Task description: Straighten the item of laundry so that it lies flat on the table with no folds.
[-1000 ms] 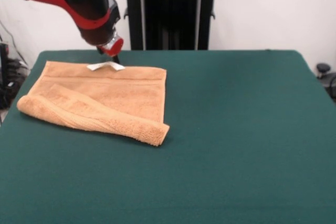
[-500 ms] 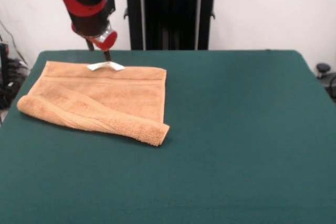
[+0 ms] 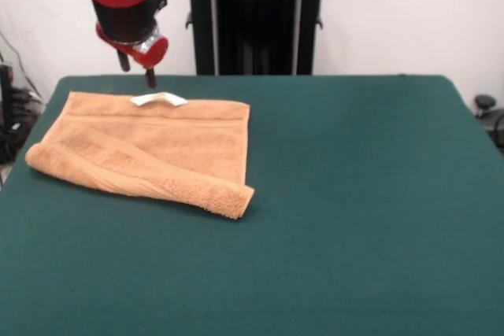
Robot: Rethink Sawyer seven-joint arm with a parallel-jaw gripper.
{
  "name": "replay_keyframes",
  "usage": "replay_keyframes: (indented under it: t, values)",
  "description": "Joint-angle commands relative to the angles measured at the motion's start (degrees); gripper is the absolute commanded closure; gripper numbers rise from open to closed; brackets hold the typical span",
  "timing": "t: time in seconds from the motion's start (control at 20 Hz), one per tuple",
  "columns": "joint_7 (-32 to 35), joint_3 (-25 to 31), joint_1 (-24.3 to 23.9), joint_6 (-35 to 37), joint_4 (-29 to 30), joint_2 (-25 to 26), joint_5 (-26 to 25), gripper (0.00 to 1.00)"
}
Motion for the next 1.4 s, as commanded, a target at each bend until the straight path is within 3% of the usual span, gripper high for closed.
replay_keyframes:
  t: [0.05,0.5,1.0,1.4]
  values:
    - [0.12,3.54,2.26,2.52,0.39,1.56,0.92,0.0]
    - [1.99,3.38,2.47,-2.0,0.86,2.61,0.29,0.0]
    - [4.42,2.86,2.49,-14.04,0.52,5.22,-2.23,0.0]
    - [4.39,1.54,2.51,-17.14,-0.46,8.19,-1.34,0.0]
